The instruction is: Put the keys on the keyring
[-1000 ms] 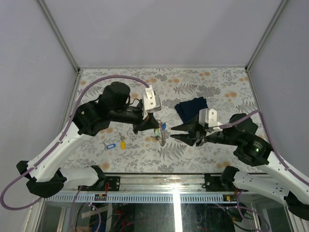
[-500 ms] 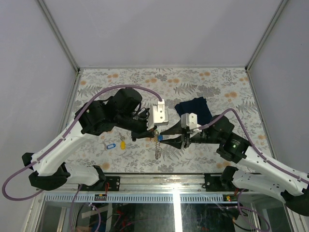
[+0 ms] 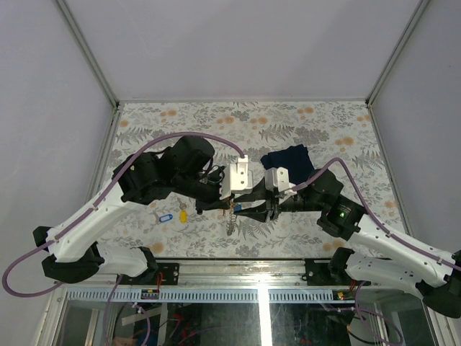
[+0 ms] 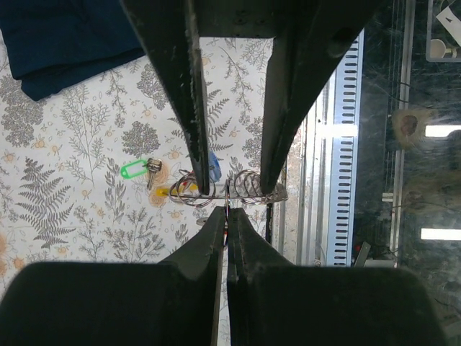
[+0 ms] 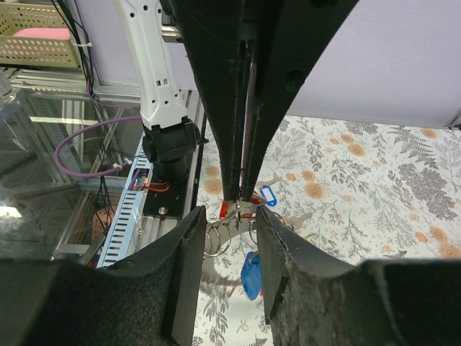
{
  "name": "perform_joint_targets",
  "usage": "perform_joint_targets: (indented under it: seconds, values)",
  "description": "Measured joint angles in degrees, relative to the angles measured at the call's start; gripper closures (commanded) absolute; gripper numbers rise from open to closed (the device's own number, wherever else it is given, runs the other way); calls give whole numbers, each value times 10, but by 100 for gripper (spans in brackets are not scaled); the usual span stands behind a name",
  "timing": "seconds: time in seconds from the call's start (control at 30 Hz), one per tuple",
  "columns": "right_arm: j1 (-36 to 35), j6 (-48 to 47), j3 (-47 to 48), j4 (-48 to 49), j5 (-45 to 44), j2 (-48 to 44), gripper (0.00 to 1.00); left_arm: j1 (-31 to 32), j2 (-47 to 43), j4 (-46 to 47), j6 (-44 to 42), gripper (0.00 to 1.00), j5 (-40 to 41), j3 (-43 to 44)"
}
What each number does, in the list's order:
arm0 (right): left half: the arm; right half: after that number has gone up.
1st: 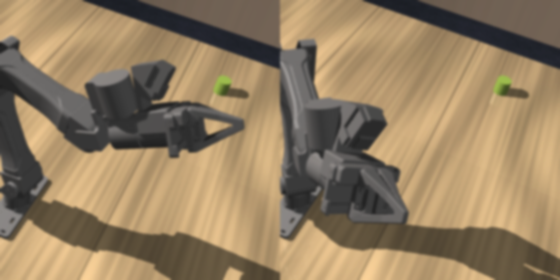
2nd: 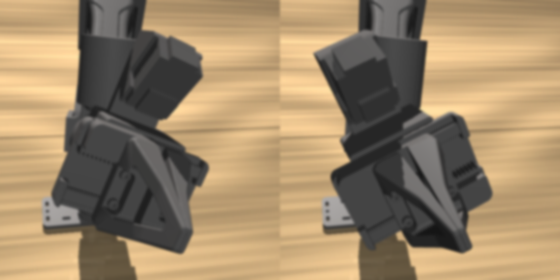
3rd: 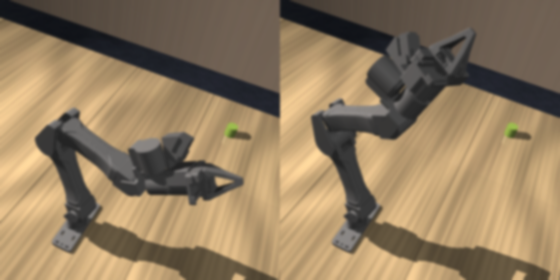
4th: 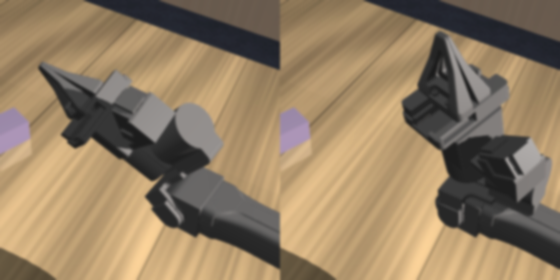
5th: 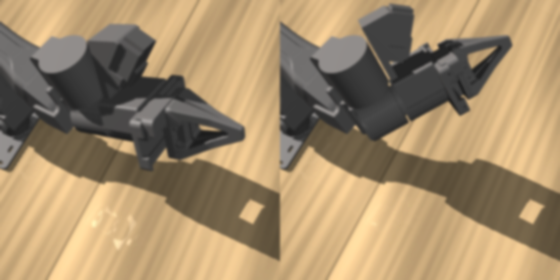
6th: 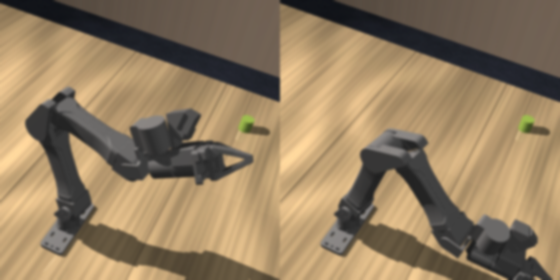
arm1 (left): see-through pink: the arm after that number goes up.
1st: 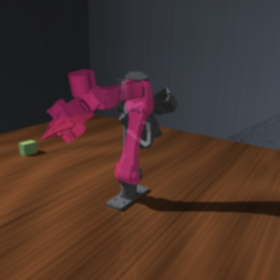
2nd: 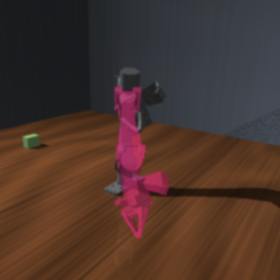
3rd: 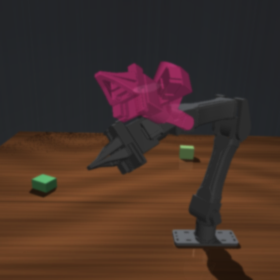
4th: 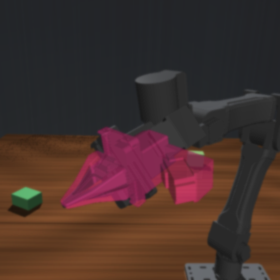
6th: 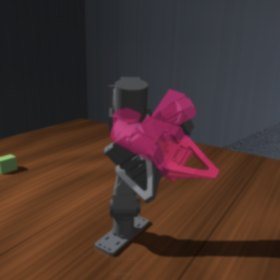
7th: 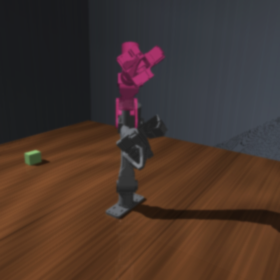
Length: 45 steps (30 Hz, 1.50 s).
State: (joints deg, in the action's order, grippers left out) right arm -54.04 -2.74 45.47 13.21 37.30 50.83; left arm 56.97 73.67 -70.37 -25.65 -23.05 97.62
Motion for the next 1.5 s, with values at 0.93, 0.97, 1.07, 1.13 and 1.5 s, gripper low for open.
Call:
perform_joint_targets:
  seconds: [0.93,0.97,1.07,1.13,1.5]
  values:
    - [0,13,31,-33,9,22,100,12,-45,36,-6,73,3,-23]
    - [0,16,31,-32,9,20,100,12,-57,44,-5,72,1,-29]
    - [0,28,35,-30,14,15,100,12,-90,67,-6,67,-6,-43]
    - [0,37,40,-29,18,12,100,12,-113,90,-6,65,-15,-56]
    - [0,91,78,9,68,1,100,12,-235,257,-7,57,-71,-172]
